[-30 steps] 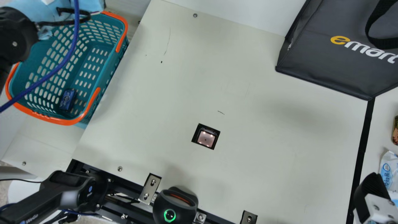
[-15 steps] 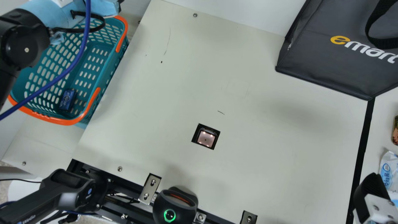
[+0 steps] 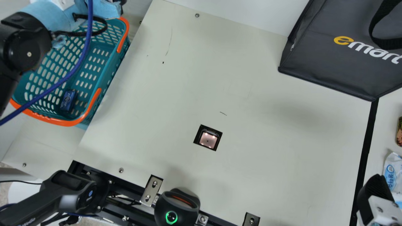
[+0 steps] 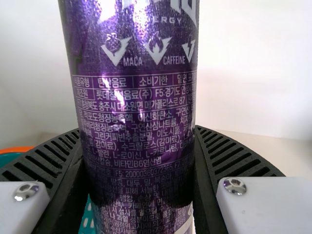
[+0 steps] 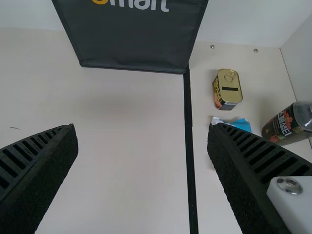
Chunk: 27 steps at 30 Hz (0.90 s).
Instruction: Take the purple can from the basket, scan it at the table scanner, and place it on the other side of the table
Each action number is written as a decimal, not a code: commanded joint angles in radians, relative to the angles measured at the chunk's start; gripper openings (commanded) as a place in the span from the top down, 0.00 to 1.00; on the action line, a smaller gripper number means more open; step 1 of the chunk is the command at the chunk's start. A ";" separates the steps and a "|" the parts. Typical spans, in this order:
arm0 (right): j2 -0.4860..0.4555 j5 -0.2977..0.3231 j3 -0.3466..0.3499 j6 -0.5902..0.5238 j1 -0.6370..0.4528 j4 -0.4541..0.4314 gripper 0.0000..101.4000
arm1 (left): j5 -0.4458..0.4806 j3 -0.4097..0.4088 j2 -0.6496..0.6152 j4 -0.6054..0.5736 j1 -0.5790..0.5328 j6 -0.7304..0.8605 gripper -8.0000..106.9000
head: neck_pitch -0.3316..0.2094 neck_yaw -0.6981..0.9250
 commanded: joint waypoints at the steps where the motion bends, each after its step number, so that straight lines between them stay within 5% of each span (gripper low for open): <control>1: 0.000 0.000 0.000 0.000 0.000 0.000 0.06 | -0.036 0.041 -0.005 0.016 -0.016 -0.018 1.00 | -0.029 0.004; 15: 0.000 -0.002 0.000 0.000 0.000 0.000 0.06 | -0.299 0.305 0.032 0.189 -0.111 -0.235 1.00 | -0.029 0.004; 27: 0.000 -0.002 0.000 0.000 0.000 0.000 0.06 | -0.462 0.426 0.111 0.279 -0.122 -0.356 1.00 | -0.029 0.004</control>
